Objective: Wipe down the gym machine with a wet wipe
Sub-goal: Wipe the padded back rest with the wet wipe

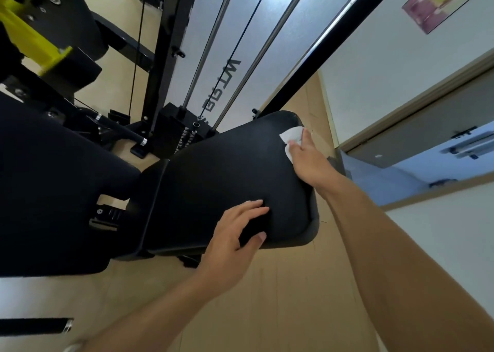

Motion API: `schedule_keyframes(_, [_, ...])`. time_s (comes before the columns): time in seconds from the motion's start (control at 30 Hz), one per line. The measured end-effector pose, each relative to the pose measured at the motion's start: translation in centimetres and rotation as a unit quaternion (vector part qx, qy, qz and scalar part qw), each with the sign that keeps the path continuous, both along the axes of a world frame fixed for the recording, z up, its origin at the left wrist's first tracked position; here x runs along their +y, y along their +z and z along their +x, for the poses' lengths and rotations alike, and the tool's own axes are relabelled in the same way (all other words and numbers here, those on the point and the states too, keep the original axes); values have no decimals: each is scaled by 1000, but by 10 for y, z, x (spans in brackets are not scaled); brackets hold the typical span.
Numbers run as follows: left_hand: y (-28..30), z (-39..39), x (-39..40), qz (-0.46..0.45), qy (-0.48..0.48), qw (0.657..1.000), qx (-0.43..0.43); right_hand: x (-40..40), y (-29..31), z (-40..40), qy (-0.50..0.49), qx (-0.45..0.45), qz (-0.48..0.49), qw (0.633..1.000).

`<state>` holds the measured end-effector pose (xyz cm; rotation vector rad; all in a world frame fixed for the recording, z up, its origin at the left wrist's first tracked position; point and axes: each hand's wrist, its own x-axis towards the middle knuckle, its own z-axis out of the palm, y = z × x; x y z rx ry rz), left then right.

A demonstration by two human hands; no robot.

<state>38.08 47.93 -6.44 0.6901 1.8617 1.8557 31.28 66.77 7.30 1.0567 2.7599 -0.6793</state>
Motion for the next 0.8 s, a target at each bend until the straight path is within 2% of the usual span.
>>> schedule_keyframes(0.17, [5,-18,3,-23,12,999,19,23,-1,-49,14,-15,25,999])
schedule_keyframes(0.23, [5,-30,5,-37,15,999,18,26,1,-61,43,-58,42,997])
schedule_keyframes(0.37, [1,-45,9,-77,27,997,11,42,-2,-62,128,-43,115,984])
schedule_keyframes(0.47, [-5,-43,11,-80,48,996,10,37,-1,-61,170,-108,158,967])
schedule_keyframes(0.57, [-16,-31,6,-88,68,994,25,27,-4,-48,222,-150,248,931])
schedule_keyframes(0.63, [-25,-23,-1,-96,66,993,22,8,-10,-23,299,-178,324,880])
schedule_keyframes(0.7, [-35,-17,-9,-99,61,993,6,-24,-18,21,395,-225,328,828])
schedule_keyframes(0.8, [-43,-10,-20,-101,61,993,-2,-61,-19,87,505,-244,305,770])
